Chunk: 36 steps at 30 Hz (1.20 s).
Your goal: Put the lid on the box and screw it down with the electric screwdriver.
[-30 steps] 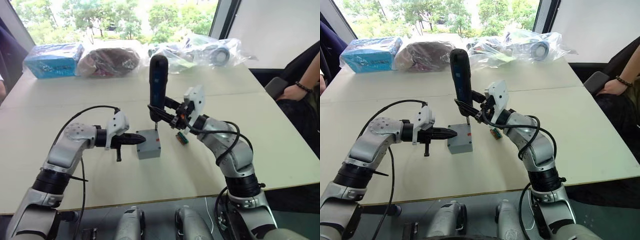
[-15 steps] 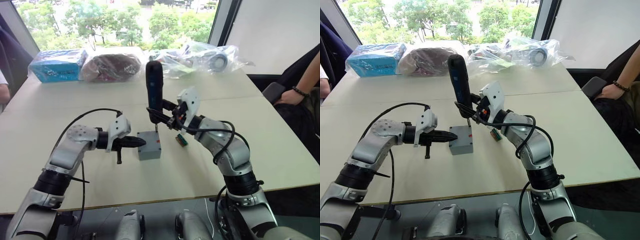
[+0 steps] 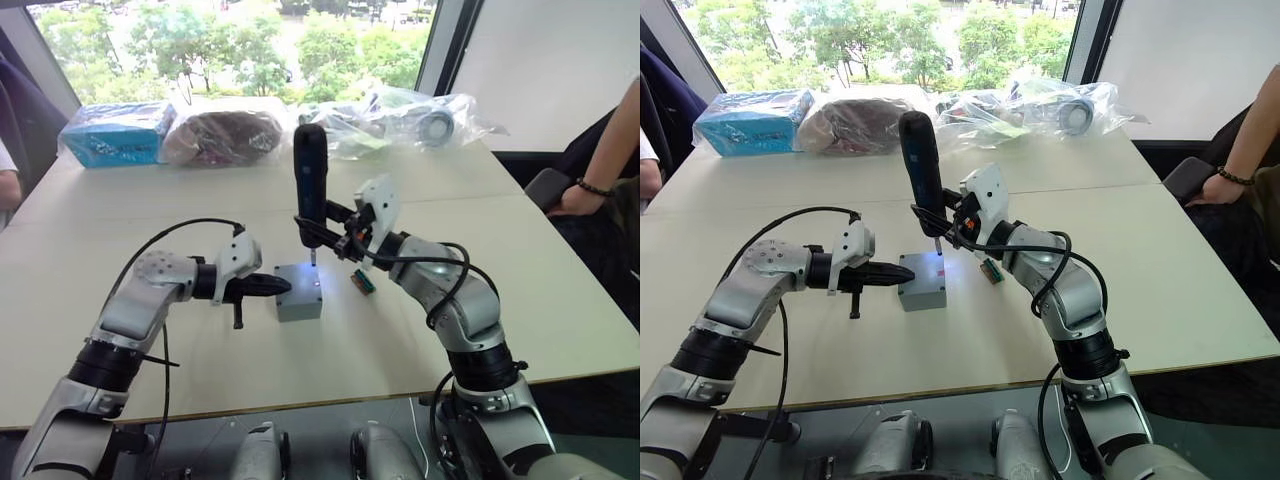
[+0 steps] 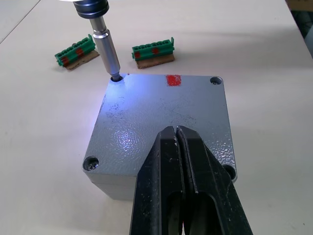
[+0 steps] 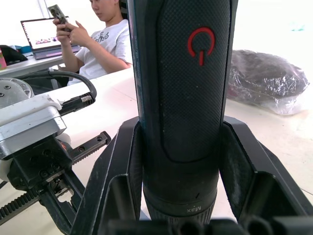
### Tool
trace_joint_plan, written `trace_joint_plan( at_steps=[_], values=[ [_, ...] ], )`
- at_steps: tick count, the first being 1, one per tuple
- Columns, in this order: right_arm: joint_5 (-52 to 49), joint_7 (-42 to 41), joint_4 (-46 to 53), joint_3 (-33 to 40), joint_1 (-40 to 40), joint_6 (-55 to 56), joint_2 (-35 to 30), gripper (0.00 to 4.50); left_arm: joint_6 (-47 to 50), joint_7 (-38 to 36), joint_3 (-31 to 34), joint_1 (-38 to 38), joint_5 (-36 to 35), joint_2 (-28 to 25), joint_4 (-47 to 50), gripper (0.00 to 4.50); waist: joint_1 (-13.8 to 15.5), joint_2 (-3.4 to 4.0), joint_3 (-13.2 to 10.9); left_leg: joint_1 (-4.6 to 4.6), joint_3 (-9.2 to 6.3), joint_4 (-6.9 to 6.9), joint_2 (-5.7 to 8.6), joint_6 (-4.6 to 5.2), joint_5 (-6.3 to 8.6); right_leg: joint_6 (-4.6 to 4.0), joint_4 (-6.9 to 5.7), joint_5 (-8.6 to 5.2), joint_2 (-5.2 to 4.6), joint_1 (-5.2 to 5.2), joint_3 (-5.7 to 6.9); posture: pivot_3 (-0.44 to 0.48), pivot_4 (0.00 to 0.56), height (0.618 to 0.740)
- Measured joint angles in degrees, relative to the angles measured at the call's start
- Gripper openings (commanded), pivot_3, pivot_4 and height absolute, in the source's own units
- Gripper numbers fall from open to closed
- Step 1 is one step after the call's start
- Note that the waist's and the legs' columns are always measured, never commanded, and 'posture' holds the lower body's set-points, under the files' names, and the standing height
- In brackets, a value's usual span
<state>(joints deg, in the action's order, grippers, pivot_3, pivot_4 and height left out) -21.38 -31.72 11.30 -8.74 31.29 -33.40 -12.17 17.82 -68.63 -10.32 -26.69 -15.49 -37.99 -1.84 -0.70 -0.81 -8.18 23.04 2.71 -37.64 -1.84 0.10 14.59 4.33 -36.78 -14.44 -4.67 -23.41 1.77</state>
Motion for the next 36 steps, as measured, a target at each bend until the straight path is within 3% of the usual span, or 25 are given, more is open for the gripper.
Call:
trace_joint_plan(
  at_steps=[8, 14, 17, 22, 25, 28, 32, 36],
  values=[
    [-0.3, -0.3, 0.0, 0.1, 0.1, -0.2, 0.0, 1.91, -0.4, 0.0, 0.0, 0.0, 0.0, 0.0, -0.2, 0.00, 0.0, -0.01, 0.0, -0.32, 0.05, 0.56, 0.00, 0.00, 0.00, -0.01, 0.49, 0.00, 0.00, 0.25, 0.00, 0.000, 0.150, 0.740],
    [-4.1, 1.2, 0.0, 4.1, 2.3, -3.6, 1.0, 1.91, 0.5, -0.1, 0.2, 0.0, -0.8, 0.0, 0.5, 0.00, -0.1, 0.14, -0.1, 0.08, 0.07, 0.54, 0.00, 0.00, 0.00, 0.00, 0.54, 0.02, -0.05, -0.11, -0.01, 0.000, 0.150, 0.740],
    [-7.9, 4.3, 0.1, 7.4, 5.8, -9.0, 1.9, 1.91, 0.9, -0.5, 0.5, -0.3, -1.7, 0.0, 1.1, 0.00, 0.0, 0.26, -0.5, 0.49, 0.08, 0.49, 0.01, -0.02, -0.02, 0.01, 0.48, 0.06, -0.04, -0.54, -0.02, 0.000, 0.150, 0.740],
    [-18.8, 12.2, 3.2, 19.0, 18.2, -18.7, 1.0, 1.91, 2.5, -1.1, 0.7, -0.8, -2.9, -0.3, 3.2, 0.00, 0.0, 0.27, -1.0, 1.31, 0.07, 0.35, 0.03, -0.05, -0.06, 0.45, 0.36, 0.36, 0.00, -1.27, 0.00, 0.000, 0.150, 0.740],
    [-24.5, 16.2, 2.8, 24.0, 24.1, -29.2, -4.9, 1.91, 4.8, -1.1, 2.3, -1.3, -5.5, -0.5, 6.5, 0.00, 0.1, 0.24, -1.1, 1.40, 0.09, 0.39, 0.05, -0.05, -0.05, 0.45, 0.53, 0.36, -0.02, -1.26, 0.04, 0.000, 0.150, 0.740],
    [-23.8, 18.6, -0.3, 23.4, 26.5, -41.9, -14.2, 1.91, 7.5, -1.0, 5.3, -3.2, -8.9, -1.9, 10.1, 0.00, 0.0, 0.19, -1.2, 1.41, 0.13, 0.38, 0.11, -0.04, -0.05, 0.44, 0.64, 0.35, -0.08, -1.22, 0.02, 0.000, 0.150, 0.740],
    [-20.2, 21.1, -8.5, 20.1, 28.4, -57.2, -19.9, 1.91, 10.1, -0.3, 8.1, -4.9, -11.8, -3.1, 14.0, 0.00, -0.4, 0.37, -1.3, 1.38, 0.20, 0.38, 0.13, -0.04, -0.05, 0.45, 0.62, 0.36, 0.02, -1.27, -0.04, 0.000, 0.150, 0.740],
    [-18.7, 21.1, -16.0, 10.7, 30.2, -58.7, -26.3, 1.91, 11.8, 0.8, 9.7, -5.1, -13.8, -3.7, 15.4, 0.00, -0.3, 0.49, -1.6, 1.39, 0.19, 0.43, 0.12, -0.03, -0.06, 0.45, 0.53, 0.36, 0.22, -1.36, -0.03, 0.000, 0.150, 0.740]
  ],
)
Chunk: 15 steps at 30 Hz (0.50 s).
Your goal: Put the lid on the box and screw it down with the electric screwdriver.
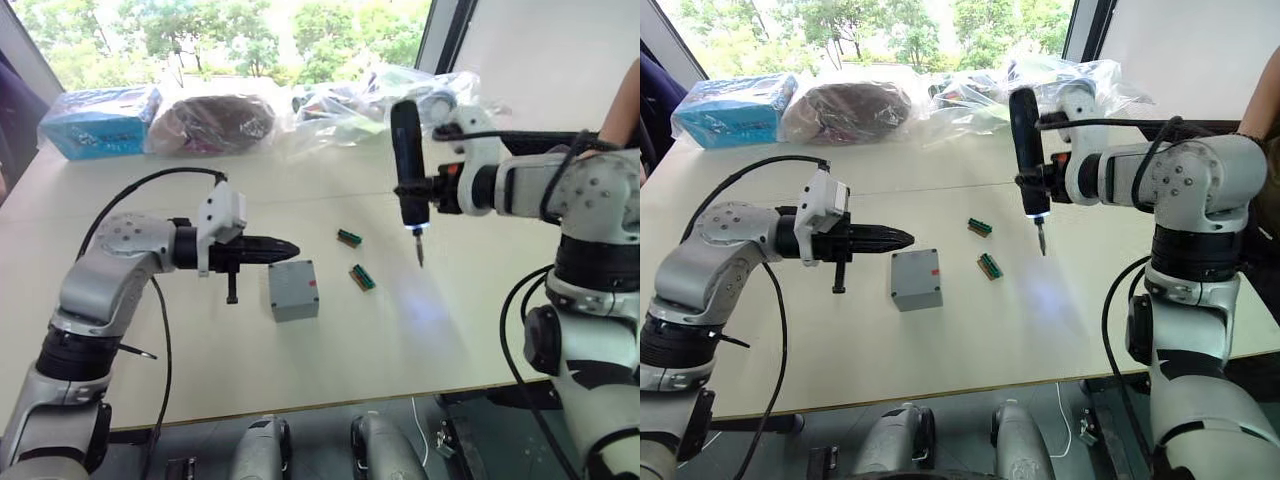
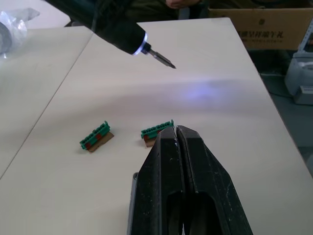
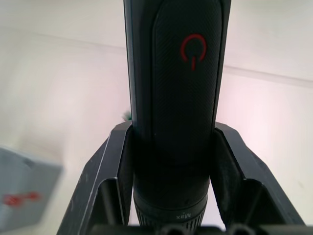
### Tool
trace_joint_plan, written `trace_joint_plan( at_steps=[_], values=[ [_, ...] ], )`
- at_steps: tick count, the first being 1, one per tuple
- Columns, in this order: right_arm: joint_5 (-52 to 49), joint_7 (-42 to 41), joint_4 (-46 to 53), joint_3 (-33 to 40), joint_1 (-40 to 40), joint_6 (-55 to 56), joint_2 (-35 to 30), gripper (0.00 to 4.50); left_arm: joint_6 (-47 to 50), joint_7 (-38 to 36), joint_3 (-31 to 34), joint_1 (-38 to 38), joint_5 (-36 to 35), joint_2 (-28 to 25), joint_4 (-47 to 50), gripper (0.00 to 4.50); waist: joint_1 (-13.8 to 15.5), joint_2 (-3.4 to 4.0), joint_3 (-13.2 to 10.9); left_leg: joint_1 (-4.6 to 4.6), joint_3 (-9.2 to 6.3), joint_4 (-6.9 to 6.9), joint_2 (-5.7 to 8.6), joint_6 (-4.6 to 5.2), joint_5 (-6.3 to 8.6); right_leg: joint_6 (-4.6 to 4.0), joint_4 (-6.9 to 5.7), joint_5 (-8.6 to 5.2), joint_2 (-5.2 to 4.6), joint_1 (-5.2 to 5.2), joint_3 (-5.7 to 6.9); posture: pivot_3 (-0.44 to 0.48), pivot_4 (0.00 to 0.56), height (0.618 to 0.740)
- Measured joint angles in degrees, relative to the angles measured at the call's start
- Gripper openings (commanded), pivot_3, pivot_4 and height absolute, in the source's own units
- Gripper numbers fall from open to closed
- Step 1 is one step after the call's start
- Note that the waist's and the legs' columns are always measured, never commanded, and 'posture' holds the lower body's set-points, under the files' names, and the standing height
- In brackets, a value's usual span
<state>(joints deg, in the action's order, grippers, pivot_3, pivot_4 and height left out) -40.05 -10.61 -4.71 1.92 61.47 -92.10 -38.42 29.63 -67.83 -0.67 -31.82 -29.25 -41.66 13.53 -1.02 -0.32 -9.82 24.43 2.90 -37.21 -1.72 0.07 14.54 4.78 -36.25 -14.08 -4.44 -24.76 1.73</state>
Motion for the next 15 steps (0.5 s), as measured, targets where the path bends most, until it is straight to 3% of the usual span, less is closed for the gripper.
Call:
trace_joint_plan(
  at_steps=[5, 15],
  values=[
    [4.6, -1.6, -13.9, -9.9, 0.3, 0.0, -3.1, 1.91, 1.2, 1.1, 2.0, -0.1, -2.2, -1.1, 2.0, 0.00, 0.1, -0.03, -0.2, 0.04, 0.05, -0.01, 0.03, 0.00, 0.00, 0.02, 0.04, 0.01, -0.05, -0.01, -0.06, 0.000, 0.150, 0.740],
    [13.0, -8.0, -25.2, -14.7, 0.9, 3.9, -0.3, 1.91, 1.5, 2.8, 2.3, 0.2, -3.9, -2.3, 2.6, 0.00, 0.2, -0.08, -0.2, 0.04, 0.07, -0.10, 0.02, 0.00, 0.00, 0.04, 0.02, 0.02, -0.02, 0.04, -0.04, 0.000, 0.150, 0.740]
  ],
)
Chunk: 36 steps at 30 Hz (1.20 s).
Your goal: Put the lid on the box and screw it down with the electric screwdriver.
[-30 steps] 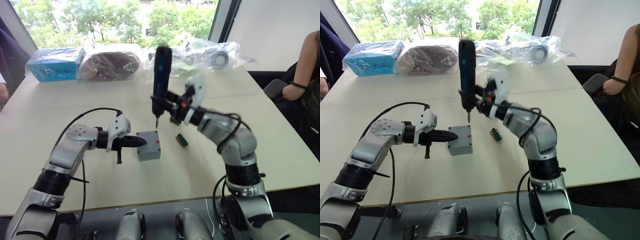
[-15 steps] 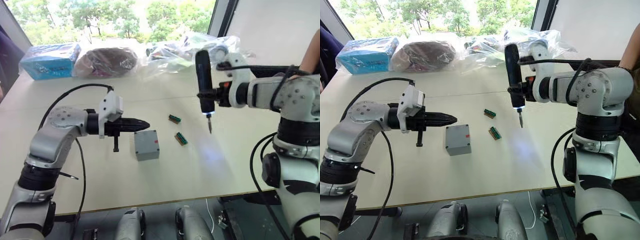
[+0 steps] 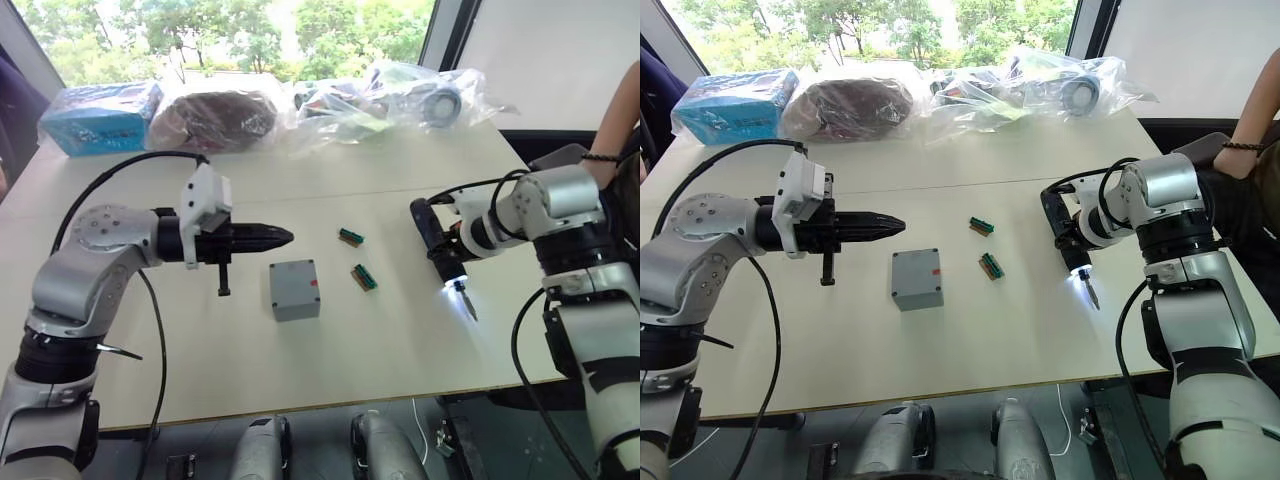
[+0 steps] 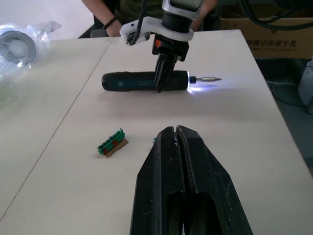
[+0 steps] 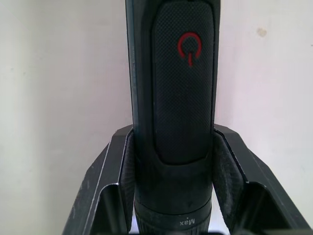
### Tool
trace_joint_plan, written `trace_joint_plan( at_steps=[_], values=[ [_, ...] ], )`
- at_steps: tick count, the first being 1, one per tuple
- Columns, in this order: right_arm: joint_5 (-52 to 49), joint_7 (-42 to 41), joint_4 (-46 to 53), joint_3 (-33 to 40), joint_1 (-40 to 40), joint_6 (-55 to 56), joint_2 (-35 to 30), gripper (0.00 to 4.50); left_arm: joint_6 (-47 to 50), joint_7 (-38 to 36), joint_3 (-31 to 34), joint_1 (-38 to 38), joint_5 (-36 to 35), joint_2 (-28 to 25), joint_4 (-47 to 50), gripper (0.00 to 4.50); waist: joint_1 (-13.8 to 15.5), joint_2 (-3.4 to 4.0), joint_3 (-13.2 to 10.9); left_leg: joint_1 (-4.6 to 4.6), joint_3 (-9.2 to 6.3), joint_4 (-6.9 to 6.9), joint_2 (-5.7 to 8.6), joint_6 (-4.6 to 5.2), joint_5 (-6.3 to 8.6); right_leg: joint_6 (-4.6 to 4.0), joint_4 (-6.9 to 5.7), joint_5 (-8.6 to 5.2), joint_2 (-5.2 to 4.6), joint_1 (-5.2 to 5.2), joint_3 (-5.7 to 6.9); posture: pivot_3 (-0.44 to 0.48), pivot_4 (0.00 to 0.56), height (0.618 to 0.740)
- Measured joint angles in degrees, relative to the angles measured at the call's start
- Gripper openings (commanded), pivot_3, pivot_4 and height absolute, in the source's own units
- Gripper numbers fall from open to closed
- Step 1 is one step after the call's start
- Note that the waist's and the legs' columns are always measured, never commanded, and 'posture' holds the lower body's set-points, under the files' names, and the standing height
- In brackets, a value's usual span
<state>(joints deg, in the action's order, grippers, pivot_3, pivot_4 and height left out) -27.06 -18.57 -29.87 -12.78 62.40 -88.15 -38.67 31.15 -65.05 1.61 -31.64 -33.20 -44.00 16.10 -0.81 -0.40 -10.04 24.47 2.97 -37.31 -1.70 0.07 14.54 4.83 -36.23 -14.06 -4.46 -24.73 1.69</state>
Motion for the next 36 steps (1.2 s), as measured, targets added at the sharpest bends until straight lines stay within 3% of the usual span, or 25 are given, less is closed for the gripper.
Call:
trace_joint_plan(
  at_steps=[8, 10, 15, 20, 23, 26, 29, 31, 33, 36],
  values=[
    [2.9, -3.9, 1.5, 0.1, -0.4, 0.6, 1.4, 4.45, 1.2, 1.1, 0.0, 1.8, -0.1, -1.0, 0.6, 0.00, 0.0, -0.05, 0.0, -0.02, -0.01, -0.03, 0.00, 0.00, 0.00, 0.02, -0.01, 0.01, 0.01, 0.05, 0.02, 0.000, 0.150, 0.740],
    [3.2, -5.1, 4.7, -0.1, -1.1, 1.7, 0.8, 4.45, 1.9, 1.5, 0.0, 2.1, -0.2, -1.2, 0.7, 0.00, 0.0, -0.02, 0.0, -0.02, -0.02, -0.03, 0.00, 0.00, 0.00, 0.02, -0.01, 0.01, 0.01, 0.04, 0.02, 0.000, 0.150, 0.740],
    [4.3, -13.7, 24.0, -2.4, -4.7, 12.4, -11.4, 4.45, 4.0, 2.2, 2.9, 7.1, -0.7, -5.6, 2.1, 0.00, 0.1, -0.06, -0.1, 0.00, -0.08, -0.02, 0.00, 0.00, 0.00, 0.03, 0.00, 0.00, -0.04, -0.01, 0.04, 0.000, 0.150, 0.740],
    [-1.9, -28.8, 40.1, 7.7, -15.6, 23.4, -21.0, 4.45, 5.0, 1.0, 8.6, 11.9, -0.7, -12.5, 0.9, 0.00, 0.2, -0.10, -0.1, -0.04, -0.06, -0.02, -0.04, -0.01, 0.00, 0.03, 0.02, 0.00, -0.01, 0.04, 0.06, 0.000, 0.150, 0.740],
    [-6.1, -38.5, 45.6, 14.4, -24.6, 29.3, -25.0, 4.50, 5.6, -0.6, 10.8, 14.7, -0.7, -15.5, 0.0, 0.74, 0.3, -0.12, -0.1, -0.06, -0.02, -0.04, -0.08, -0.01, 0.00, 0.03, 0.03, 0.00, -0.06, 0.08, 0.07, 0.000, 0.150, 0.740],
    [-10.6, -46.9, 49.3, 23.5, -34.3, 32.0, -28.1, 4.50, 6.0, -2.7, 13.7, 19.1, -0.5, -19.2, -2.0, 1.85, 0.2, -0.12, -0.1, -0.11, 0.00, -0.08, -0.10, -0.01, 0.00, 0.03, 0.03, 0.00, -0.11, 0.11, 0.06, 0.000, 0.150, 0.740],
    [-12.2, -49.9, 50.2, 28.8, -39.3, 32.4, -29.9, 4.50, 6.1, -4.3, 16.7, 21.9, -0.8, -20.7, -2.0, 3.09, 0.1, -0.13, -0.1, -0.19, 0.05, -0.10, -0.12, -0.02, 0.00, -0.05, 0.03, -0.05, -0.13, 0.13, 0.03, 0.000, 0.150, 0.740],
    [-13.3, -52.6, 53.5, 34.4, -46.9, 32.4, -30.3, 4.50, 6.2, -7.1, 20.3, 26.6, -1.1, -22.6, -1.5, 3.88, 0.2, -0.20, -0.1, -0.26, 0.03, -0.05, -0.14, -0.03, 0.01, -0.10, 0.03, -0.08, -0.10, 0.19, 0.06, 0.000, 0.150, 0.740],
    [-13.7, -53.5, 55.5, 36.7, -51.7, 32.3, -30.3, 4.50, 6.5, -8.7, 22.7, 28.7, -1.1, -23.3, -1.8, 4.35, 0.2, -0.17, -0.1, -0.26, 0.03, -0.05, -0.14, -0.03, 0.00, -0.13, 0.02, -0.09, -0.11, 0.18, 0.05, 0.000, 0.150, 0.740],
    [-14.3, -52.5, 56.9, 40.0, -53.7, 31.6, -30.2, 4.50, 6.7, -9.5, 24.3, 28.9, -1.2, -23.8, -1.7, 4.35, 0.3, -0.17, -0.1, -0.27, 0.03, -0.11, -0.14, -0.06, -0.01, -0.19, 0.02, -0.11, -0.13, 0.20, 0.04, 0.000, 0.150, 0.740]
  ],
)
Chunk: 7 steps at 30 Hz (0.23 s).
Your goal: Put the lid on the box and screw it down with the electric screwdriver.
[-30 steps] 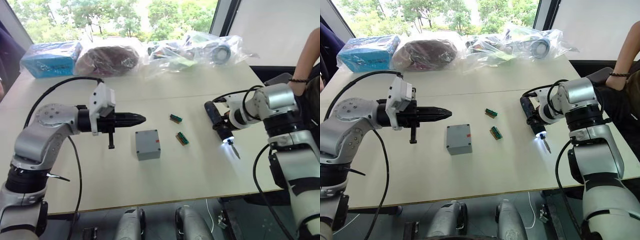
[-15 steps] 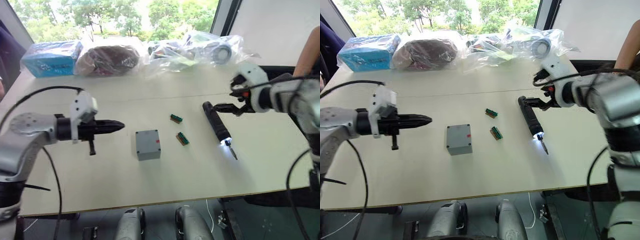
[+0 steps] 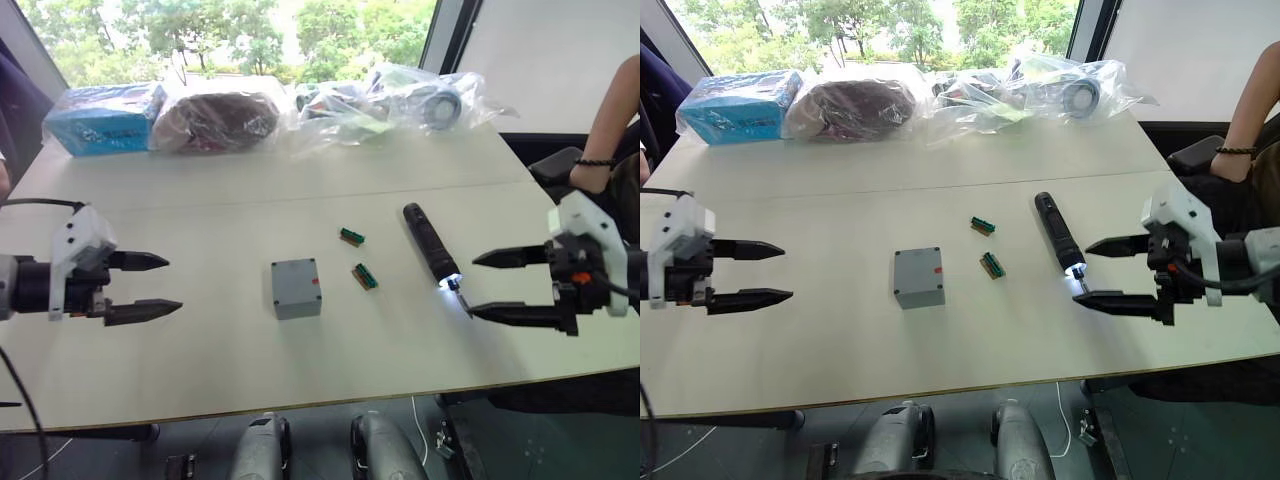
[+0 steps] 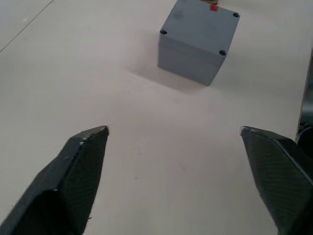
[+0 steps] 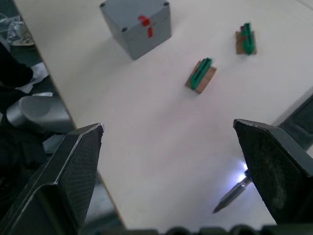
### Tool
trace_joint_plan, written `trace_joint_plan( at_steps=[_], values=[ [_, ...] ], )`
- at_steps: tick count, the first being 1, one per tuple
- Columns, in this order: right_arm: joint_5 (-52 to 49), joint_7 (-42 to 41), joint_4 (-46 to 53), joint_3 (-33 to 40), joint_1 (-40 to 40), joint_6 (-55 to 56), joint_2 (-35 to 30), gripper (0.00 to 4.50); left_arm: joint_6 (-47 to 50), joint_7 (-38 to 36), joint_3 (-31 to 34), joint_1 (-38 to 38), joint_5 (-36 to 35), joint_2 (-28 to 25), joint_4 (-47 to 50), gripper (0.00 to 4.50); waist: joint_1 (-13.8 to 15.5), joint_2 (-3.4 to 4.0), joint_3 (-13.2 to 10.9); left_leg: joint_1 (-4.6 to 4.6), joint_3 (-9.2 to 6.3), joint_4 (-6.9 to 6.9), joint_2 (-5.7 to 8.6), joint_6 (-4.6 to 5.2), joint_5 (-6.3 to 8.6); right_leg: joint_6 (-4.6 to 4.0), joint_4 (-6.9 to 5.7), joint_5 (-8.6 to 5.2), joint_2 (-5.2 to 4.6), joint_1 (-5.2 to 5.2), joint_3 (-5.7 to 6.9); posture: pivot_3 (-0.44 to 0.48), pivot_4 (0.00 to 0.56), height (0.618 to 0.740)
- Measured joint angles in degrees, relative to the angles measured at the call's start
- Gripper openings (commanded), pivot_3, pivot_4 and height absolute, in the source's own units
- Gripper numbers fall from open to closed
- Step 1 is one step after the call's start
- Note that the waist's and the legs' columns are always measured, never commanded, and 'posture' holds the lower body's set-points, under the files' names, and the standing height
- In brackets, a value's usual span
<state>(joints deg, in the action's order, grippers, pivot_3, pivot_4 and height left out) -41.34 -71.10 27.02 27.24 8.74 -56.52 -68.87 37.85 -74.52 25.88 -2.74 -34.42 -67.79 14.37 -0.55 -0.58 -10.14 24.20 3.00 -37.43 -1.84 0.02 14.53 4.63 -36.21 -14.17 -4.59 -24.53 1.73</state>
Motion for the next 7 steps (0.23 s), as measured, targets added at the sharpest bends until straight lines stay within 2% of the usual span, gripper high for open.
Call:
trace_joint_plan(
  at_steps=[7],
  values=[
    [-1.6, 2.0, 0.9, 2.4, -0.9, -0.6, 0.0, 4.50, 0.5, -0.3, 0.4, -0.3, -1.2, -0.3, 0.0, 4.35, 0.0, 0.00, 0.0, -0.01, 0.01, -0.01, 0.01, -0.01, 0.00, -0.01, 0.00, 0.01, -0.04, 0.03, -0.02, 0.000, 0.150, 0.740]
  ],
)
